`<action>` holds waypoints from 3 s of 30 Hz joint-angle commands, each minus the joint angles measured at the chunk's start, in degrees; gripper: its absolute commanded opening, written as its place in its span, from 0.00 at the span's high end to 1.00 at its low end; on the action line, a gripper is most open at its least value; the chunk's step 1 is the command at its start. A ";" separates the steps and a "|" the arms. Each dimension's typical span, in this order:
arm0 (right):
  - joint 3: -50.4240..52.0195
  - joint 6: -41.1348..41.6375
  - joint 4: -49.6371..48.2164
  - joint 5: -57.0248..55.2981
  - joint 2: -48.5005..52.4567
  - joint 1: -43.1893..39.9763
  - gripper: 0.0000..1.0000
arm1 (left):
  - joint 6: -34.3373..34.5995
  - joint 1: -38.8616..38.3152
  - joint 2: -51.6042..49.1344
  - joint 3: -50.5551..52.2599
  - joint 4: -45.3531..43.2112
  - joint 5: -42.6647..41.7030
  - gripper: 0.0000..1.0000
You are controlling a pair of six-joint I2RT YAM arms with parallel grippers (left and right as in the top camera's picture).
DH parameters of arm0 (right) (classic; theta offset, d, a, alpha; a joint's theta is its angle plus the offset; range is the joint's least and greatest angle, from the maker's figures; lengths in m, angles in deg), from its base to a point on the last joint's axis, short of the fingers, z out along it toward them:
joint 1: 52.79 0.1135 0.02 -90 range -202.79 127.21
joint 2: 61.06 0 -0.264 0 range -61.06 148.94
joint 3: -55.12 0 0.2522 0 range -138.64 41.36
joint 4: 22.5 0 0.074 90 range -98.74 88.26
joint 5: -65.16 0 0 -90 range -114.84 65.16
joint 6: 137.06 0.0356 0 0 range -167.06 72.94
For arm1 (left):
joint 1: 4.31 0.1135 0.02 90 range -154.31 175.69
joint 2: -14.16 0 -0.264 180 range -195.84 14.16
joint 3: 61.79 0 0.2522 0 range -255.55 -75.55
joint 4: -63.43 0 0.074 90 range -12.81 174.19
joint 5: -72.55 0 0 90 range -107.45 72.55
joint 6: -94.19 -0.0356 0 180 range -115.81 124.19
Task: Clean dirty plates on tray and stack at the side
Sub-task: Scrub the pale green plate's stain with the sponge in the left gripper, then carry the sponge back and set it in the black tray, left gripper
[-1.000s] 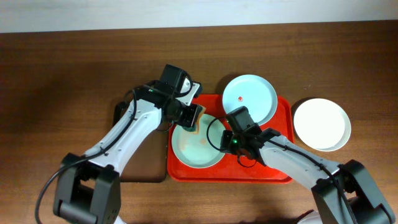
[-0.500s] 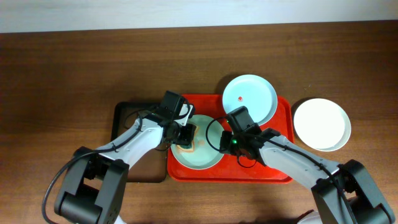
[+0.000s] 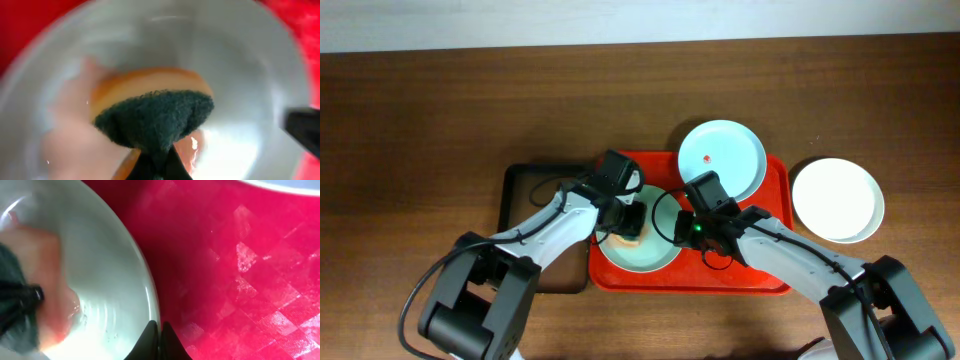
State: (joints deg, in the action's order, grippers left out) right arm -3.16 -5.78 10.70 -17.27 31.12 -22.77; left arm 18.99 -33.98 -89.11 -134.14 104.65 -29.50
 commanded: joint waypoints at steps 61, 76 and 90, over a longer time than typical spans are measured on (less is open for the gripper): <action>-0.50 -0.79 -0.20 0.81 0.09 -0.04 0.96 | -6.19 0.57 -9.88 -8.87 11.80 -15.98 1.00; -0.50 -0.81 -0.17 0.81 0.09 -0.04 0.95 | -1.09 1.70 2.69 -0.87 6.14 10.75 1.00; -0.50 -0.81 -0.20 0.81 0.09 -0.04 0.95 | 2.51 0.42 -1.70 5.62 -4.31 -15.15 1.00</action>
State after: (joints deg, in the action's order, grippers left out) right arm -3.18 -6.55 10.83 -17.18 31.17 -22.77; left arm 20.76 -31.88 -87.69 -130.18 100.39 -32.34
